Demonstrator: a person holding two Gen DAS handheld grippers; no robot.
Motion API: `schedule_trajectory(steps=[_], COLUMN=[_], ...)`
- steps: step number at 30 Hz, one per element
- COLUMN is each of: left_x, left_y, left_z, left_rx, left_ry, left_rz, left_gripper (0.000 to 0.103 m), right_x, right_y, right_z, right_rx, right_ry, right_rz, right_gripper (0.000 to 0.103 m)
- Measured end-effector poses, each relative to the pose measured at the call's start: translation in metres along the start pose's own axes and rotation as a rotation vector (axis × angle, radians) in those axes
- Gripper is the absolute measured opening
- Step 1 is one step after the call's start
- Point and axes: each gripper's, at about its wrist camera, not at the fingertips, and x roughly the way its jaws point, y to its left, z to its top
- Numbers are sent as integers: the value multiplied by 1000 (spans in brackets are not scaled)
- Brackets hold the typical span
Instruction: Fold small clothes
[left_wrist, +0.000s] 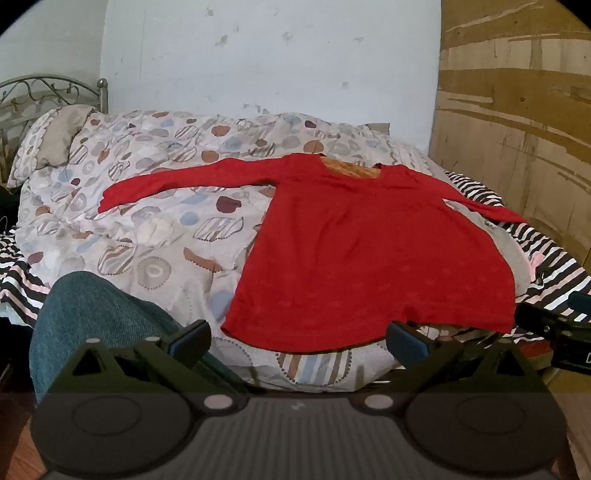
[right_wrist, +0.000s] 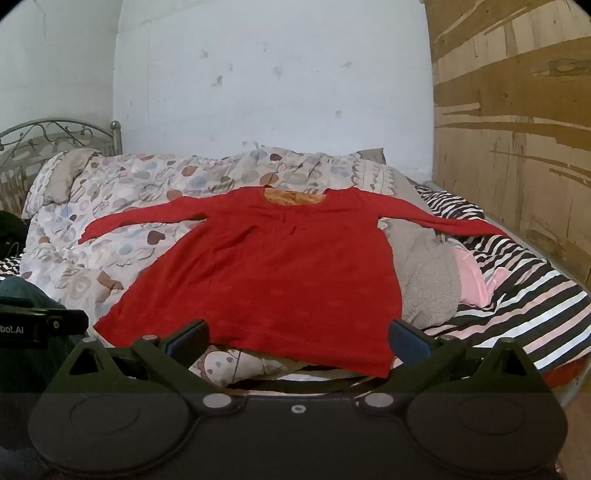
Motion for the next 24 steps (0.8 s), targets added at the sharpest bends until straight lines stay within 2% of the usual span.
schedule_trajectory(steps=[24], left_x=[0], left_y=[0], left_z=[0], left_rx=[-4], left_ry=[-3], left_rz=[-3], left_gripper=[103], right_x=[1], right_y=[0], right_z=[0], right_rx=[-2], right_ry=[4], right_rz=[-1], right_gripper=[103])
